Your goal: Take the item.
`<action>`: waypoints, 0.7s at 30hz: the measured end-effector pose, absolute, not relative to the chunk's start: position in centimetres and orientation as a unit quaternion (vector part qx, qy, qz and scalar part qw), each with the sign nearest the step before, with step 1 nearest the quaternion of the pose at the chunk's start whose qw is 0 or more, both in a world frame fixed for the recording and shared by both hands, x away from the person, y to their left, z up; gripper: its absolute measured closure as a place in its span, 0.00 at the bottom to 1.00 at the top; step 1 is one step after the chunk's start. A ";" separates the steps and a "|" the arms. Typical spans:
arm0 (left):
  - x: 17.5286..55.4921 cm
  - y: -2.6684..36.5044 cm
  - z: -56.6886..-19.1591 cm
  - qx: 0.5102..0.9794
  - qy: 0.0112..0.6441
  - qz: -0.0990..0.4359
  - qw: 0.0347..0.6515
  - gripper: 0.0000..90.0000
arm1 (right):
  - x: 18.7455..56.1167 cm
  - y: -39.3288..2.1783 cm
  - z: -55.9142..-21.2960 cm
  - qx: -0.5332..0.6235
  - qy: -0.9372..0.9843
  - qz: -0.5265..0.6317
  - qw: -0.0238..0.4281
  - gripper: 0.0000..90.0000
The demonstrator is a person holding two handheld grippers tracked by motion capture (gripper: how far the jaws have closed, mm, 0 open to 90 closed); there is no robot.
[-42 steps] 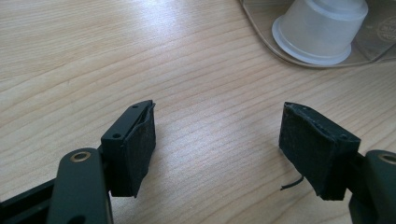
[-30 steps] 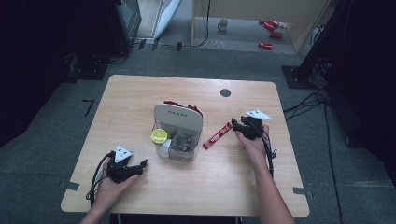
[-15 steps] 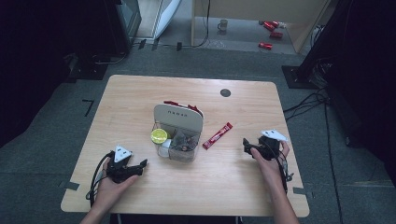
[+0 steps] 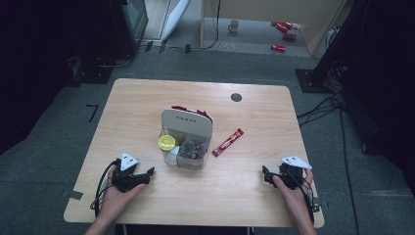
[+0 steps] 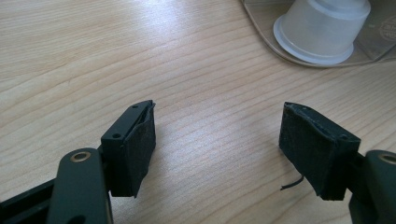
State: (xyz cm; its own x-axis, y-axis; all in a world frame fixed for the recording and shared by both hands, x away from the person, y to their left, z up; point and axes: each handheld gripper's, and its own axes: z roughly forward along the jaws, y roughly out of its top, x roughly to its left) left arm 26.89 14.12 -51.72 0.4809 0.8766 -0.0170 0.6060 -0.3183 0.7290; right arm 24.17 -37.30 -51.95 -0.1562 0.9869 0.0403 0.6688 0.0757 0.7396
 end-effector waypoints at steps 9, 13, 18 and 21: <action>26.8 13.9 -51.8 0.792 0.467 0.204 0.338 0.31 | 22.1 -37.3 -52.5 0.595 0.697 0.313 0.248 0.13; 26.8 13.8 -51.8 0.792 0.466 0.205 0.336 0.31 | 21.8 -37.2 -52.5 0.594 0.698 0.314 0.249 0.14; 26.8 13.8 -51.8 0.792 0.466 0.205 0.337 0.31 | 21.8 -37.2 -52.5 0.595 0.697 0.314 0.249 0.14; 26.8 13.8 -51.8 0.792 0.466 0.204 0.337 0.31 | 21.8 -37.2 -52.5 0.595 0.697 0.314 0.248 0.14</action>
